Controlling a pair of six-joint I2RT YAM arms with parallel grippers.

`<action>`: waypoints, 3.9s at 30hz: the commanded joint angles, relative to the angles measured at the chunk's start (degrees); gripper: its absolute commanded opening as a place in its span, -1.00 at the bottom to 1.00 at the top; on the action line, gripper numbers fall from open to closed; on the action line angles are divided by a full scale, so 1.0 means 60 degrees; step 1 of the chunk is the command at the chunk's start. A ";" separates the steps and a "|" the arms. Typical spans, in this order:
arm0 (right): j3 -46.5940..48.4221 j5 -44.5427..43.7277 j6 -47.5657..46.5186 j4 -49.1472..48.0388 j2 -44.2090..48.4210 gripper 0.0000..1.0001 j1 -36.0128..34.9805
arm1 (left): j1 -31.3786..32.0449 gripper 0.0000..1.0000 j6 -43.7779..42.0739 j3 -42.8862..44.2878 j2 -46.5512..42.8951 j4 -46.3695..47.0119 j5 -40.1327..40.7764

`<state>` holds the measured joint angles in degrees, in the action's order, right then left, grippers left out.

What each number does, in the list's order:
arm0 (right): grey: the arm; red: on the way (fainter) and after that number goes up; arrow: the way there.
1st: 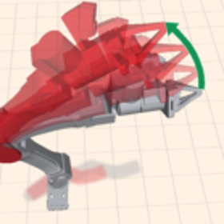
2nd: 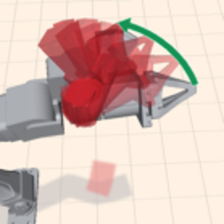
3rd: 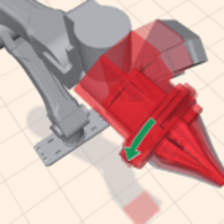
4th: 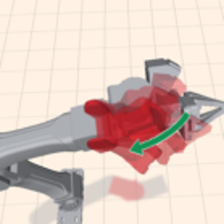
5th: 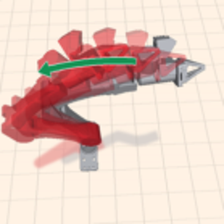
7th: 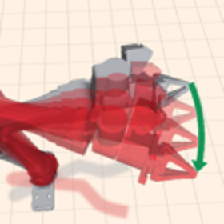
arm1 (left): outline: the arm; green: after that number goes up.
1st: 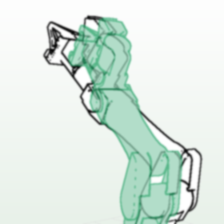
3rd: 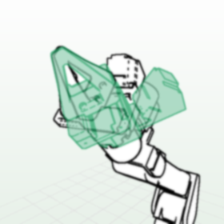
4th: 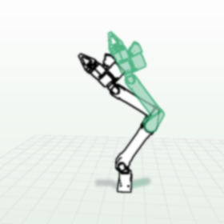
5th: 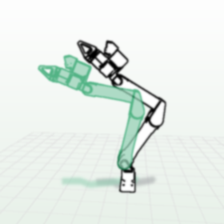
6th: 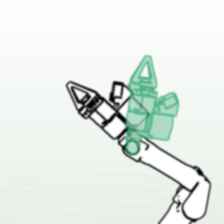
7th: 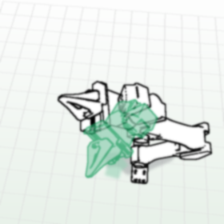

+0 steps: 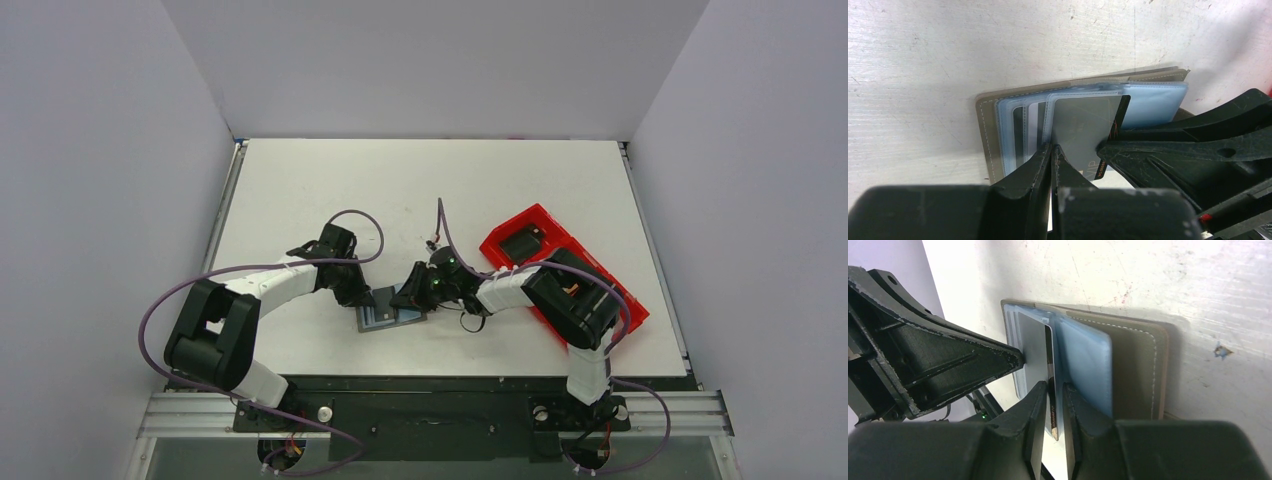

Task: Take the credit cards out of the card holder
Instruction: Remove the credit card from the card holder, then place the credit card in the storage box.

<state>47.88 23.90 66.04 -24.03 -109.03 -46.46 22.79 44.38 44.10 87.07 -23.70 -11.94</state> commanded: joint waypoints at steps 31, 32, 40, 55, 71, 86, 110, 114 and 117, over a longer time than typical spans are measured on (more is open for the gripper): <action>-0.0704 -0.0001 -0.0078 -0.0666 0.0706 -0.79 0.0519 | -0.0004 -1.00 -0.0153 -0.0240 0.0218 -0.0392 0.1152; -0.0591 0.0014 -0.0093 -0.0652 0.0611 -0.68 0.0462 | 0.0004 -1.00 -0.0157 -0.0228 0.0253 -0.0381 0.1111; -0.0029 0.0076 -0.0182 -0.0414 0.0107 -0.57 0.0246 | 0.0011 -1.00 -0.0225 -0.0154 0.0348 -0.0352 0.1009; 0.0025 -0.0065 -0.0327 -0.0081 0.0076 -0.94 0.0216 | 0.0012 -1.00 -0.0227 -0.0184 0.0342 -0.0270 0.0929; -0.0334 -0.0533 -0.1002 0.1043 0.1325 -1.00 0.0595 | 0.0000 -1.00 -0.0322 -0.0220 0.0111 -0.0295 0.0905; 0.0080 -0.0913 -0.1682 0.2648 0.2789 -1.00 0.0614 | 0.0098 -0.92 -0.1032 0.1224 -0.0828 -0.0739 0.0185; 0.1185 -0.5187 -0.2308 0.8087 0.6117 -1.00 0.3353 | 0.0479 -0.31 -0.1286 0.2013 -0.1449 -0.0938 -0.0241; 0.1769 -0.5902 -0.2443 0.9025 0.5690 -1.00 0.4101 | 0.0512 -0.31 -0.1288 0.1992 -0.1433 -0.0860 -0.0356; 0.2270 -0.6486 -0.2449 0.9488 0.5103 -1.00 0.4506 | 0.0534 -0.31 -0.1287 0.2044 -0.1449 -0.0888 -0.0354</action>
<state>57.19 -7.42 52.75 26.33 -74.87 -21.69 25.52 37.93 53.76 79.92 -29.85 -12.88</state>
